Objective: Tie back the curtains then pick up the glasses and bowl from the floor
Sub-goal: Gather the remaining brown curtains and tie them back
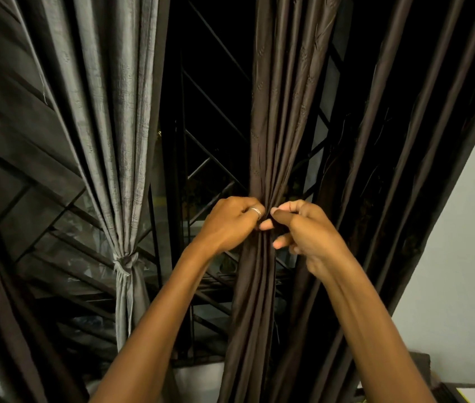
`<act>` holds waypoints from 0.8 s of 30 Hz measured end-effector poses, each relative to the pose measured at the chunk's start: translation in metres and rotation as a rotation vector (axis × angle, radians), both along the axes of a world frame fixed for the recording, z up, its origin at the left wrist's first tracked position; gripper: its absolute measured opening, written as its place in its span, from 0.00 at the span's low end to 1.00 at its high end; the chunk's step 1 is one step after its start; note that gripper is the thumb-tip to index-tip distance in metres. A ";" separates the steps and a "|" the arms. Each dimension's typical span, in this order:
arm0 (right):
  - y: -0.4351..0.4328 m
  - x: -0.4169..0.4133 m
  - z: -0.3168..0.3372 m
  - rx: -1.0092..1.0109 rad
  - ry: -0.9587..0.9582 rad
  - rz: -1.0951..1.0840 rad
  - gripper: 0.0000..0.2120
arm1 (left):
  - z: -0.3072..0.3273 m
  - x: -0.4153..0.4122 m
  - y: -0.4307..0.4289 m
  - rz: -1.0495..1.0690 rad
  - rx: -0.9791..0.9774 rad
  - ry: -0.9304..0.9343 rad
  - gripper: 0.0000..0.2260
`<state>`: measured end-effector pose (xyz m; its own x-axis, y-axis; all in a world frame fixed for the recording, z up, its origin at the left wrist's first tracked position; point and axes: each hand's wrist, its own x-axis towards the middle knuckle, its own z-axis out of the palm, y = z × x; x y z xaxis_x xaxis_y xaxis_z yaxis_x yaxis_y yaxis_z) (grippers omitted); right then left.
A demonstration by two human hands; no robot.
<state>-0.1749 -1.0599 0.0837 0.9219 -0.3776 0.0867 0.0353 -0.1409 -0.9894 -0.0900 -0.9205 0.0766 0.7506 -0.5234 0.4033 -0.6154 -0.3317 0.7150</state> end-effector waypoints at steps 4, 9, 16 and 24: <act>0.014 -0.002 -0.012 0.159 -0.040 0.062 0.04 | 0.004 0.009 0.005 -0.015 -0.009 0.137 0.19; 0.015 -0.002 -0.020 0.254 -0.103 0.121 0.14 | 0.001 0.015 0.012 0.001 0.005 0.191 0.23; 0.021 -0.002 -0.031 0.141 -0.147 0.140 0.17 | 0.001 0.013 0.018 -0.097 0.106 0.052 0.13; 0.021 0.000 -0.032 0.118 -0.187 0.079 0.17 | -0.009 0.010 0.012 -0.106 0.033 0.033 0.22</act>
